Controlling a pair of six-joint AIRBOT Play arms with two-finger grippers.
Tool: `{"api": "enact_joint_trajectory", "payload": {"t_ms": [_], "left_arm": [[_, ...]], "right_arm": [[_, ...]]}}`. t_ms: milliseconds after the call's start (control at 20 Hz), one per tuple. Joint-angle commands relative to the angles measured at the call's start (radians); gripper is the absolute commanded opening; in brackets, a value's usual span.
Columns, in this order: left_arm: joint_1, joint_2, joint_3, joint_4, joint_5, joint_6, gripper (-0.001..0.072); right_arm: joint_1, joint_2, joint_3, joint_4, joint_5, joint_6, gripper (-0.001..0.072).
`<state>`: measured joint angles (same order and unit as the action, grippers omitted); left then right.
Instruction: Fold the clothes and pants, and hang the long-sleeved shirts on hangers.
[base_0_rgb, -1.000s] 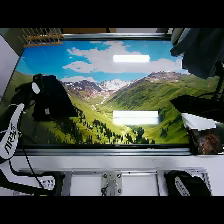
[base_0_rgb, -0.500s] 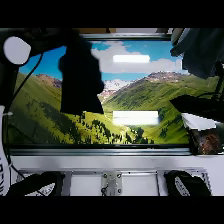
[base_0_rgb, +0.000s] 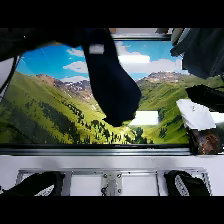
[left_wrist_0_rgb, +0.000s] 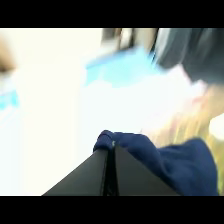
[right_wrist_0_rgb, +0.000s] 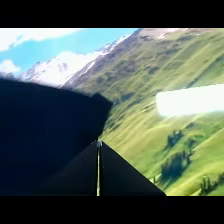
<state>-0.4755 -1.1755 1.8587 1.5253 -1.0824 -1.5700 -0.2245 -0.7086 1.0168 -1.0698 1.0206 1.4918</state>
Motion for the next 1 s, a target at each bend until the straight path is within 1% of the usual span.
{"api": "enact_joint_trajectory", "payload": {"t_ms": [0,50,100,150,200,250,350,450,600,750,950], "left_arm": [[0.122,0.036,-0.258,-0.003,-0.096,-0.026,0.0011],[0.158,0.038,-0.353,-0.003,-0.081,-0.029,0.0011],[0.196,0.034,-0.443,-0.006,-0.058,-0.028,0.0011],[0.231,0.024,-0.53,-0.01,-0.029,-0.028,0.0011],[0.267,0.007,-0.598,-0.009,-0.007,-0.028,0.0011],[0.297,-0.015,-0.642,-0.01,-0.002,-0.028,0.0011],[0.348,-0.061,-0.694,-0.02,-0.012,-0.028,0.0011],[0.389,-0.1,-0.71,-0.08,-0.021,-0.027,0.0011],[0.431,-0.135,-0.71,-0.163,-0.013,-0.026,0.001],[0.438,-0.145,-0.71,-0.165,-0.012,-0.026,0.0011],[0.438,-0.144,-0.71,-0.165,-0.004,-0.026,0.0011]], "right_arm": [[-0.031,-0.038,0.002,-0.008,0.034,-0.001,0.0012],[-0.023,-0.064,0.002,-0.007,0.063,-0.001,0.002],[-0.013,-0.097,-0.001,-0.006,0.093,-0.001,0.0061],[-0.002,-0.13,-0.01,-0.007,0.117,-0.001,0.0293],[0.016,-0.171,-0.024,-0.006,0.135,-0.002,0.0598],[0.038,-0.215,-0.043,-0.007,0.143,-0.004,0.068],[0.105,-0.303,-0.103,-0.007,0.122,-0.004,0.0679],[0.194,-0.395,-0.166,-0.005,0.072,-0.003,0.0679],[0.368,-0.545,-0.212,0.061,-0.009,-0.004,0.0679],[0.531,-0.657,-0.212,0.155,-0.102,-0.004,0.0679],[0.654,-0.721,-0.212,0.227,-0.198,-0.004,0.0679]]}}
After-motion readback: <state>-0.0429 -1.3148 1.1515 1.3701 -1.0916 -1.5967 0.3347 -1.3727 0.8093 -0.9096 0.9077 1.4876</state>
